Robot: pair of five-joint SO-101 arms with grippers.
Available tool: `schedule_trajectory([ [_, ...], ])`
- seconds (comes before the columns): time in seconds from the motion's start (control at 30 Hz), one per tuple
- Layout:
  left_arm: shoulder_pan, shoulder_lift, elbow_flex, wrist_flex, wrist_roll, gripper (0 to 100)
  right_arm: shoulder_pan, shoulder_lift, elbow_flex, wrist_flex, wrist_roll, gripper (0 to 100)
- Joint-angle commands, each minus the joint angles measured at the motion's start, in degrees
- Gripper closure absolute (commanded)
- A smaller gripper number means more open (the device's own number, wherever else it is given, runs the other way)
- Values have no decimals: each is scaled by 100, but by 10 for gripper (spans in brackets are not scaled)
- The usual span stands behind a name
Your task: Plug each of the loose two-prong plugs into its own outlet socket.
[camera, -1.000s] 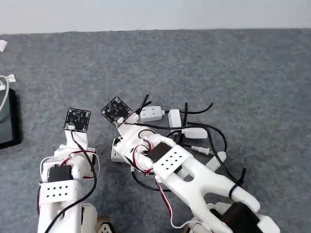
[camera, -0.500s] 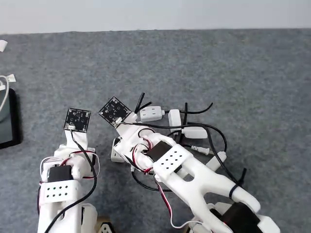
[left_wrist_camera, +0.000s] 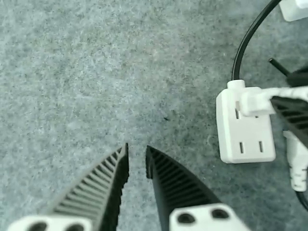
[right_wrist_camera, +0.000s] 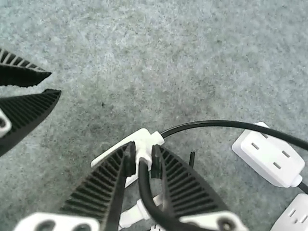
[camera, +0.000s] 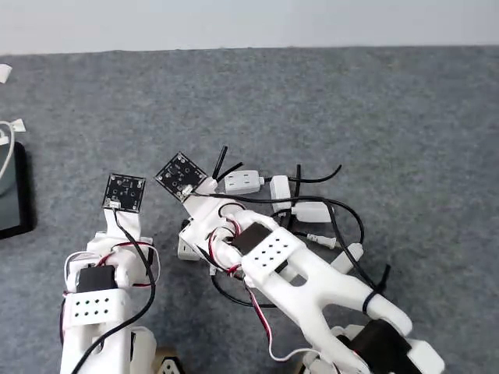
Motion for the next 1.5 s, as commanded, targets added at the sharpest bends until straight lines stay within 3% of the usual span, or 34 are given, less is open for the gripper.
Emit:
schedule_trajectory([
  [0.0, -26, -62, -163, -158, 44, 988, -127, -4, -308, 40, 9, 991],
  [1.47, -26, -62, -101, -281, 35, 988, -119, 57, -290, 646, -18, 991],
])
